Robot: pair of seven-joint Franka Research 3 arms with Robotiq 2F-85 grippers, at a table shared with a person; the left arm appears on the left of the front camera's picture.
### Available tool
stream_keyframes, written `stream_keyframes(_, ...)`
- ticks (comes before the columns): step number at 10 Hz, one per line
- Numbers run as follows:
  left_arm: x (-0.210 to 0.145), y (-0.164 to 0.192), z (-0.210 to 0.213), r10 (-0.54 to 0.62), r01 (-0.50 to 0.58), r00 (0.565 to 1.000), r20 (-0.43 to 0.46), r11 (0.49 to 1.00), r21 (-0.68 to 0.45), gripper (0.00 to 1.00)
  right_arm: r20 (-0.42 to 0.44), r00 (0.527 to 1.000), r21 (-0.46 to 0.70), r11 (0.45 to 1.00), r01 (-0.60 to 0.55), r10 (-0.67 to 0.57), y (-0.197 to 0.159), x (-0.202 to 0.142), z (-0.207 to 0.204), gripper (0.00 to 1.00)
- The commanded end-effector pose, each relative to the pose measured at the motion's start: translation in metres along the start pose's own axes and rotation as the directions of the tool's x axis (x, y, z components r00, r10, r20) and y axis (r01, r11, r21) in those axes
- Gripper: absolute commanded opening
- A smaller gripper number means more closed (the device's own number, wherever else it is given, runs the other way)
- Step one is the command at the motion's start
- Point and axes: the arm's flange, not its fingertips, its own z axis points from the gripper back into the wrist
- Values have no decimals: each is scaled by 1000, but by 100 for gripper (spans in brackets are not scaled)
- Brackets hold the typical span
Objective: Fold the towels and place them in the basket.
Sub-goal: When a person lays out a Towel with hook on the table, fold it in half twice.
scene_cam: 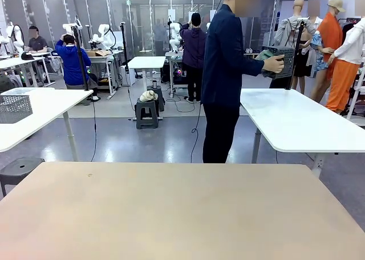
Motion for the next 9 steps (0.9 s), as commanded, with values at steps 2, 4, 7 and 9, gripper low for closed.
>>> stream_keyframes(2, -1, -1, 0, -9, 9, 1000, 0, 1000, 3, 100, 2, 1000, 0, 1000, 0, 0, -1, 0, 0, 100)
stream_keyframes(4, -1, -1, 0, -9, 9, 1000, 0, 1000, 3, 100, 2, 1000, 0, 1000, 0, 0, -1, 0, 0, 100)
stream_keyframes(7, -1, -1, 0, -9, 9, 1000, 0, 1000, 3, 100, 2, 1000, 0, 1000, 0, 0, -1, 0, 0, 100)
stream_keyframes(9, -1, -1, 0, -9, 9, 1000, 0, 1000, 3, 100, 2, 1000, 0, 1000, 0, 0, -1, 0, 0, 100)
